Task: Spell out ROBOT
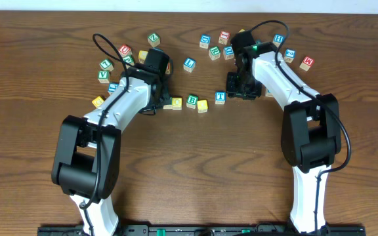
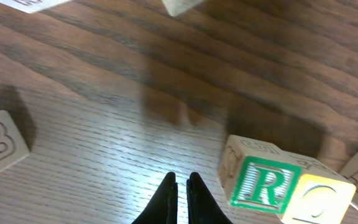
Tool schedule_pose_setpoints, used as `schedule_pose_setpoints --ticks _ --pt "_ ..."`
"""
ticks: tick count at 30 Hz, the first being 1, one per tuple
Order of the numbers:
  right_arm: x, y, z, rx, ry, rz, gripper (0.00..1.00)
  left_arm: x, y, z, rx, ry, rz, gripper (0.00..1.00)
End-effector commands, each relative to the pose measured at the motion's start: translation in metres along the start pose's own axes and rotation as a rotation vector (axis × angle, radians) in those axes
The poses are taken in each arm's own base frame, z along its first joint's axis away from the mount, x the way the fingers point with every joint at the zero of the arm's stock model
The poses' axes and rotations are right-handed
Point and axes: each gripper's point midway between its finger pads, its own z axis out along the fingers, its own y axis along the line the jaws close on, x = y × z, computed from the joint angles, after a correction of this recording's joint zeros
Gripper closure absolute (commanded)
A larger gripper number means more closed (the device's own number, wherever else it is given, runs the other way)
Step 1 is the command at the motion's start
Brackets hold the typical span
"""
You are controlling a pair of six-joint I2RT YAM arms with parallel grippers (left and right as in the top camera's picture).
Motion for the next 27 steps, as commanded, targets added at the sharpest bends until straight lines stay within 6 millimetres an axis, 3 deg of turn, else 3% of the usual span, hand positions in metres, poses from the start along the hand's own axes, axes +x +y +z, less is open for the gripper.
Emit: schedule_pose_setpoints --ticks 1,7,27 --pt "0.010 -0.002 0.010 0.016 0.033 -0.013 0.62 0.006 -0.002 0.005 -0.006 0.014 0.003 0.93" --pt "0.014 -0.002 0.020 0.010 0.035 -0.031 0.63 0.006 -0.002 0.005 -0.006 0.014 0.004 0.93" --pt "0.013 0.015 0.020 -0.040 0.023 -0.122 0.62 0.010 -0.016 0.004 0.016 0.007 0.031 0.93"
